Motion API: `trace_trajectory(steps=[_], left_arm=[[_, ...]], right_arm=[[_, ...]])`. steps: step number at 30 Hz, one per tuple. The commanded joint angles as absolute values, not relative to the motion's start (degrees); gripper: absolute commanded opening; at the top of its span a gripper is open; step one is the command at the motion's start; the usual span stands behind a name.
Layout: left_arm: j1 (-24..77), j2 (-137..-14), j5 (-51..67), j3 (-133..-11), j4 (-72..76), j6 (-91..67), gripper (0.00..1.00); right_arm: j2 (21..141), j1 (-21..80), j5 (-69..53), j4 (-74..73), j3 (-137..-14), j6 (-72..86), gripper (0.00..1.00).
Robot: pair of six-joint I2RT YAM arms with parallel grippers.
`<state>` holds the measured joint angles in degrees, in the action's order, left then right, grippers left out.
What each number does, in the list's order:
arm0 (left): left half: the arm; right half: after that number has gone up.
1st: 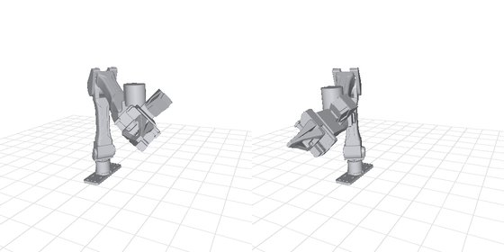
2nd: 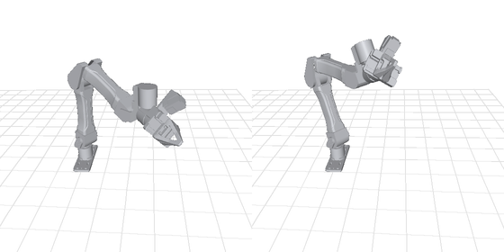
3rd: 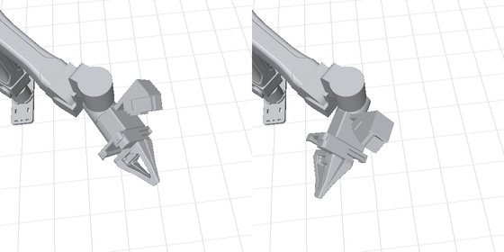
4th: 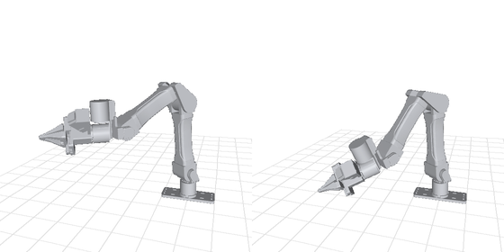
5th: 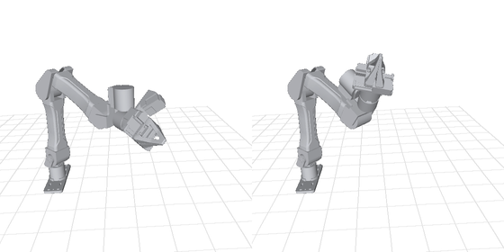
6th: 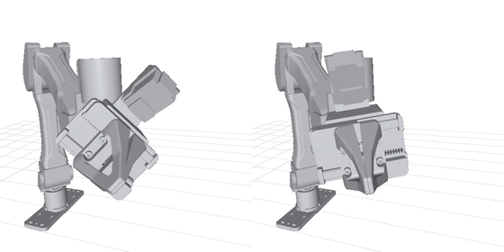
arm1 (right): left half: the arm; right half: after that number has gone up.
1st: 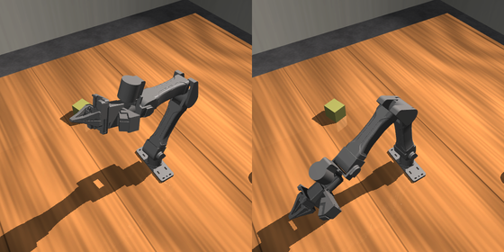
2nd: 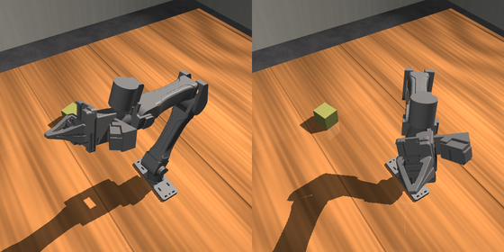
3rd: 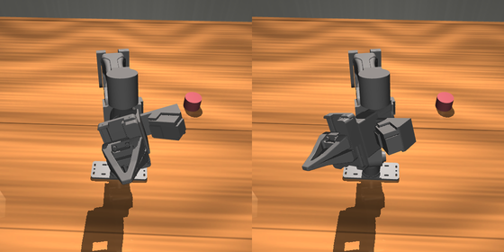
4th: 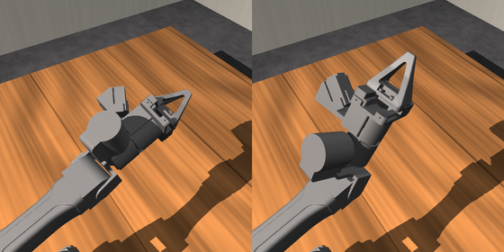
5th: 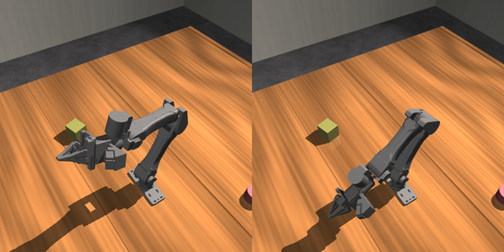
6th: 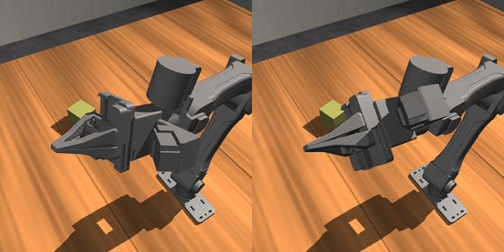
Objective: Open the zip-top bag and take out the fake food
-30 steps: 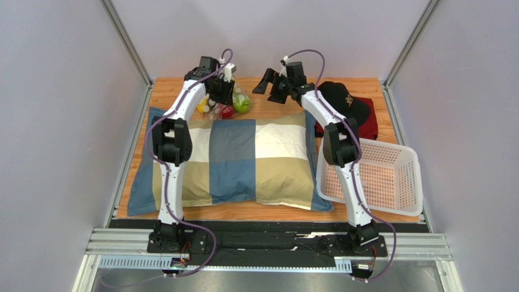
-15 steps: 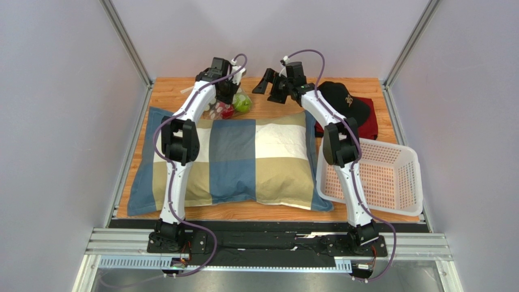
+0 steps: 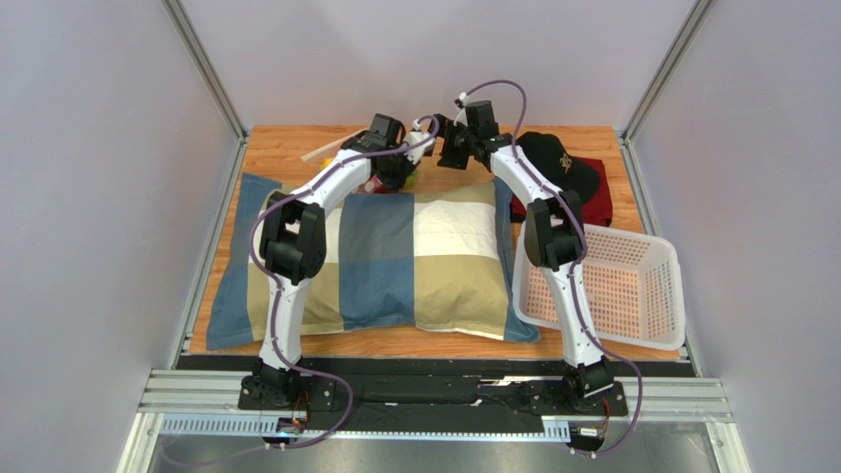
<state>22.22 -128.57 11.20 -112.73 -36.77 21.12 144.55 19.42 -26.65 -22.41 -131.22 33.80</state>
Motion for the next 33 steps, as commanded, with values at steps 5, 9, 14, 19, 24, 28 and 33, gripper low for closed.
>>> trace_trajectory(steps=[5, 9, 14, 19, 24, 28, 33], left_arm=[[23.2, -117.7, 13.2, -105.6, -31.3, 23.6, 0.01], [19.3, -116.5, 14.1, -109.0, -31.1, 10.5, 0.18], [13.9, -117.6, 10.8, -114.3, -32.7, -9.5, 0.19], [7.7, -117.1, 8.2, -111.2, -32.9, -25.8, 0.3], [3.2, -116.7, 9.3, -107.1, -31.0, -37.7, 0.56], [0.4, -119.0, 16.2, -109.9, -29.9, -40.7, 0.55], [-1.0, -119.5, 20.7, -110.0, -28.0, -41.5, 0.52]], right_arm=[[145.6, 19.1, -31.5, -22.2, -136.8, 25.3, 1.0], [148.2, 19.2, -33.0, -19.3, -138.4, 28.1, 1.0], [149.2, 19.9, -30.7, -16.2, -138.6, 31.9, 1.0], [150.9, 20.7, -30.5, -11.3, -139.3, 35.9, 1.0], [153.5, 21.8, -31.3, -10.5, -141.8, 34.9, 1.0], [155.2, 23.0, -31.6, -10.3, -141.9, 32.9, 1.0], [157.7, 24.4, -32.3, -8.7, -143.3, 32.3, 0.99]])
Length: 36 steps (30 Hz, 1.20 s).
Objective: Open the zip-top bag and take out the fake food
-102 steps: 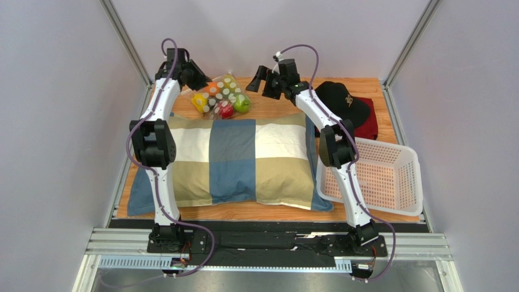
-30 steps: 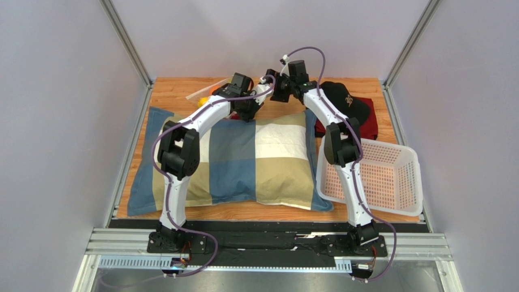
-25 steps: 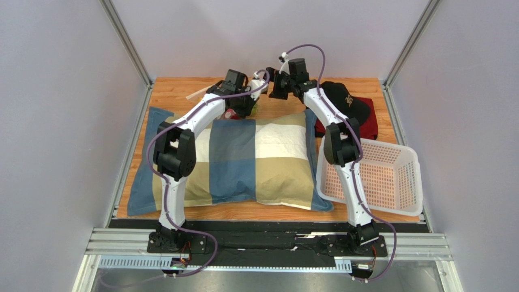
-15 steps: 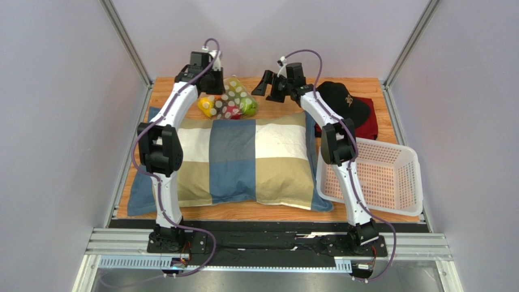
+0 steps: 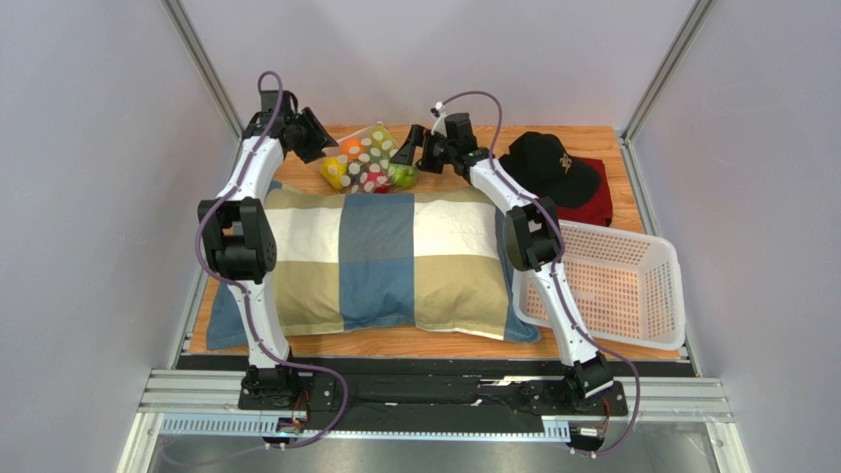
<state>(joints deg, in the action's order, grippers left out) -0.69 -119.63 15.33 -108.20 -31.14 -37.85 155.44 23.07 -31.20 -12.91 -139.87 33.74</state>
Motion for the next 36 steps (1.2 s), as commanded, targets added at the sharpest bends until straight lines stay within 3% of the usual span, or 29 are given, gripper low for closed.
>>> trace_trajectory(steps=[1, 3, 6, 7, 10, 13, 21, 27, 32, 36], left_arm=[[-0.9, -119.4, 21.0, -109.7, -27.9, -41.6, 0.51], [-1.0, -118.7, 21.9, -108.9, -27.2, -41.6, 0.51], [-1.0, -118.1, 23.2, -108.8, -26.9, -41.1, 0.5], [-1.1, -118.0, 23.6, -108.8, -26.6, -41.2, 0.5], [-1.2, -117.9, 26.9, -109.1, -24.0, -42.2, 0.49], [-1.3, -118.9, 31.7, -110.2, -20.0, -43.8, 0.49], [-0.3, -121.7, 37.7, -115.1, -15.4, -48.1, 0.49], [-0.3, -120.8, 41.3, -110.7, -5.5, -58.1, 0.46], [3.9, -121.4, 38.5, -113.6, -8.2, -58.0, 0.48], [6.6, -126.2, 35.8, -122.9, -14.5, -58.9, 0.49]], right_arm=[[158.1, 24.4, -32.5, -8.0, -143.4, 33.4, 0.95], [159.0, 24.5, -32.5, -6.2, -143.6, 34.8, 0.86], [159.6, 24.4, -32.3, -4.5, -144.3, 36.5, 0.56], [159.5, 24.5, -32.3, -4.4, -144.5, 36.8, 0.42], [158.2, 24.6, -32.4, -4.3, -145.3, 36.9, 0.16], [155.1, 24.5, -32.5, -4.4, -144.9, 35.7, 0.0], [146.2, 24.6, -28.1, -5.5, -144.0, 26.7, 0.0], [140.9, 25.0, -24.2, -9.0, -146.3, 16.0, 0.0], [137.5, 26.7, -21.6, -14.5, -145.5, 2.1, 0.0], [135.9, 27.3, -20.3, -14.7, -140.7, 1.7, 0.0]])
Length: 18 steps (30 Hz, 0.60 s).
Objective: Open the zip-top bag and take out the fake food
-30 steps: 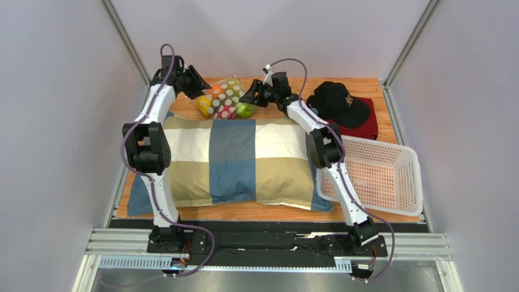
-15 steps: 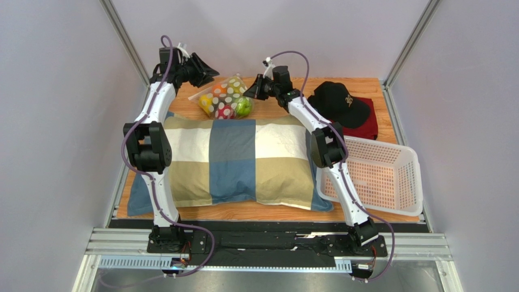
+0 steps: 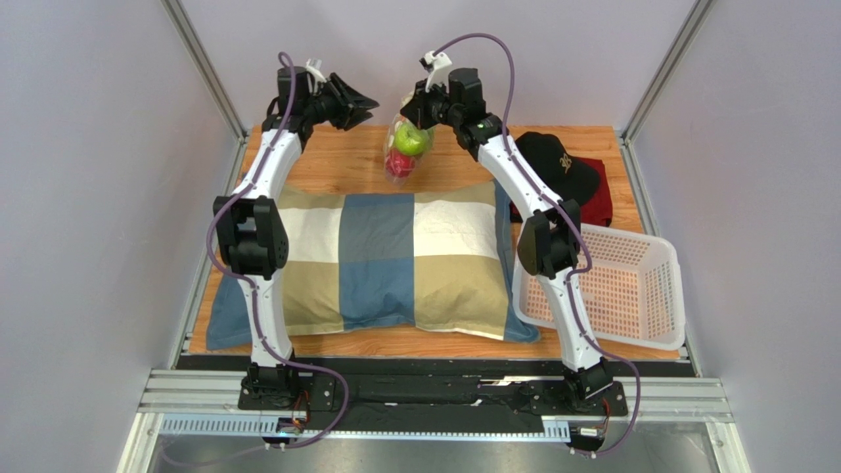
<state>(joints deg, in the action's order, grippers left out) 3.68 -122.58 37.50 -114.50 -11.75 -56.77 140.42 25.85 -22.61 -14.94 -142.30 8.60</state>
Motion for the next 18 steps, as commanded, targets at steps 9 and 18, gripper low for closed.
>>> trace_trajectory(steps=[9, 18], left_arm=[[7.8, -123.2, 46.2, -112.3, -0.4, -52.2, 0.51], [10.0, -116.1, 36.8, -111.8, -18.4, -21.9, 0.57]], right_arm=[[135.4, 25.2, -16.7, -18.3, -139.2, 24.0, 0.0], [135.6, 22.4, -22.0, -23.3, -135.8, 42.9, 0.0]])
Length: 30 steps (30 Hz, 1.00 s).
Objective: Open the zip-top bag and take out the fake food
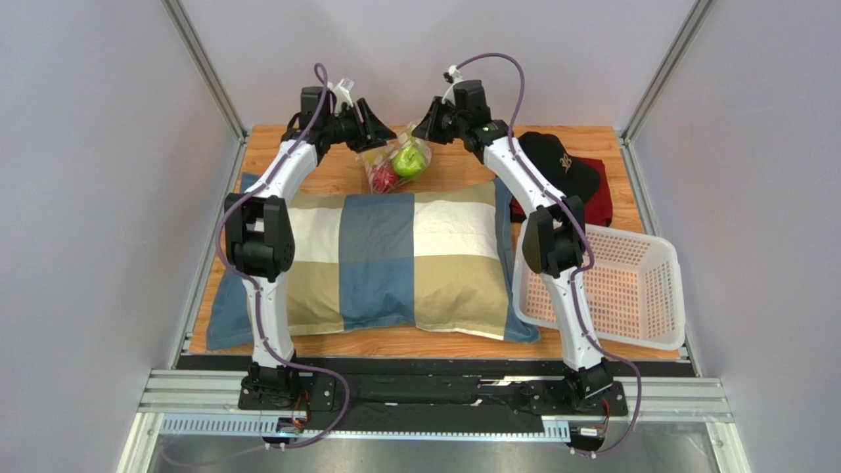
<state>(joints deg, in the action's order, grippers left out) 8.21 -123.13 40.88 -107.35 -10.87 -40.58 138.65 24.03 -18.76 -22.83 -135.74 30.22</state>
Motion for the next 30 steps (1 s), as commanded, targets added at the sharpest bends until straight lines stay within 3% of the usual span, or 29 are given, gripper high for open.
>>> trace_trajectory(steps=[1, 6, 18, 24, 27, 30], left_arm=[[10.7, -116.0, 33.8, -112.1, -21.9, -18.6, 0.57], [14.0, -115.2, 29.2, -112.0, -27.0, -3.2, 0.61], [14.0, -122.5, 28.7, -119.1, -32.5, 2.6, 0.62], [14.0, -126.9, 42.1, -124.9, -39.1, 4.0, 0.63], [14.7, -123.4, 44.3, -118.3, -33.5, 1.7, 0.63], [16.0, -115.1, 38.6, -105.4, -21.3, 3.2, 0.64]], right_arm=[[135.8, 22.2, -23.5, -23.4, -135.6, 45.1, 0.0], [137.1, 21.0, -30.7, -23.6, -136.1, 56.0, 0.0], [134.8, 21.0, -34.1, -25.0, -132.0, 60.7, 0.01], [134.1, 20.9, -32.3, -26.9, -132.4, 62.0, 0.05], [133.9, 21.2, -29.7, -29.4, -132.8, 63.7, 0.07], [133.5, 21.6, -27.0, -32.4, -133.0, 65.9, 0.08]])
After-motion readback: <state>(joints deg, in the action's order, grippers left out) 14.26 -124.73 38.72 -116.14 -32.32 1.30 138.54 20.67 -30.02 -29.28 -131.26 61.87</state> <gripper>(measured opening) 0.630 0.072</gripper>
